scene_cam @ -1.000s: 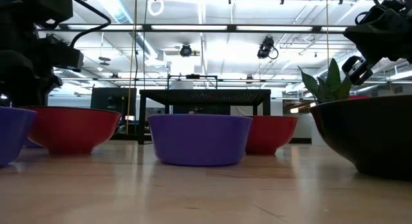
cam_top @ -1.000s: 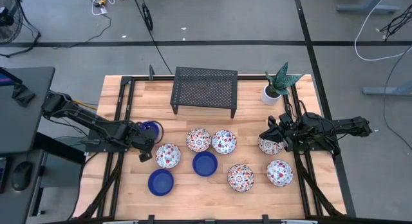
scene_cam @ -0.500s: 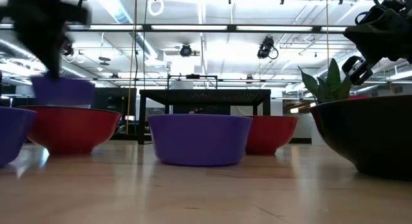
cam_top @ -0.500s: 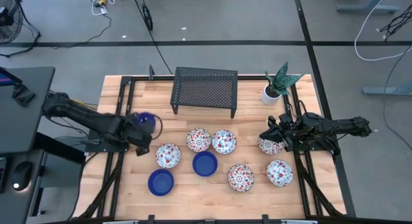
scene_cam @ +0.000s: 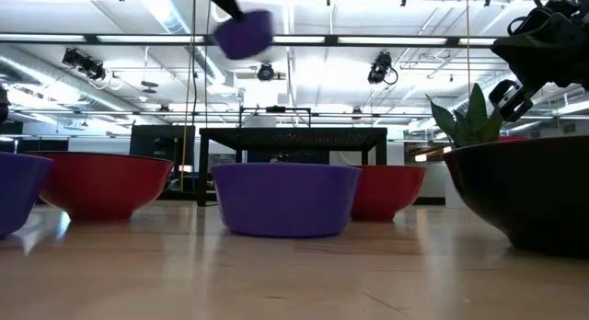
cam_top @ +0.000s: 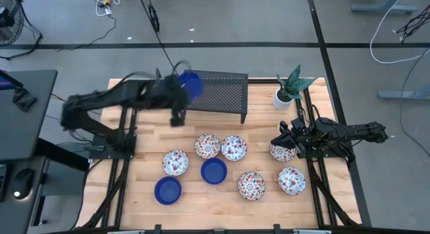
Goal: Pick & Place Mini bowls
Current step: Put the top blue bowl on the shelf
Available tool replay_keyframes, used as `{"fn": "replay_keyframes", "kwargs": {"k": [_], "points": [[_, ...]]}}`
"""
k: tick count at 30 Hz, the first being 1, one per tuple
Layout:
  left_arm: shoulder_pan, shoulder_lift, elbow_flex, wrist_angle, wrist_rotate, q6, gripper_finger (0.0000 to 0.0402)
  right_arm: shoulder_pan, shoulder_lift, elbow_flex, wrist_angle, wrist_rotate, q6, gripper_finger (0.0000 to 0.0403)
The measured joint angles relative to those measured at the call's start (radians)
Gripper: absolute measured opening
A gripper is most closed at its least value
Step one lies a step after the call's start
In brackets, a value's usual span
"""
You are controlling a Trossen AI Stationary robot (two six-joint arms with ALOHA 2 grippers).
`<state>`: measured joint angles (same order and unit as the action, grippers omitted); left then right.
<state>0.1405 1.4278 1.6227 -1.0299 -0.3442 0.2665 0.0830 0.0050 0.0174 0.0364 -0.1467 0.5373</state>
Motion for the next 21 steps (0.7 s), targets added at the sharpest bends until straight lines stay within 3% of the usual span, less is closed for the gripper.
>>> {"fn": "replay_keyframes", "kwargs": {"k": [5, 13, 21], "points": [[0.201, 0.186, 0.094, 0.014, 0.189, 0.123, 0.0003, 0.0, 0.0, 0.0, 0.0, 0.0, 0.0, 0.002], [0.413, 0.376, 0.104, 0.021, 0.253, 0.149, 0.0006, 0.0, 0.0, 0.0, 0.0, 0.0, 0.0, 0.002], [0.478, 0.412, 0.104, 0.081, 0.317, 0.138, 0.0007, 0.0, 0.0, 0.0, 0.0, 0.0, 0.0, 0.002]]}}
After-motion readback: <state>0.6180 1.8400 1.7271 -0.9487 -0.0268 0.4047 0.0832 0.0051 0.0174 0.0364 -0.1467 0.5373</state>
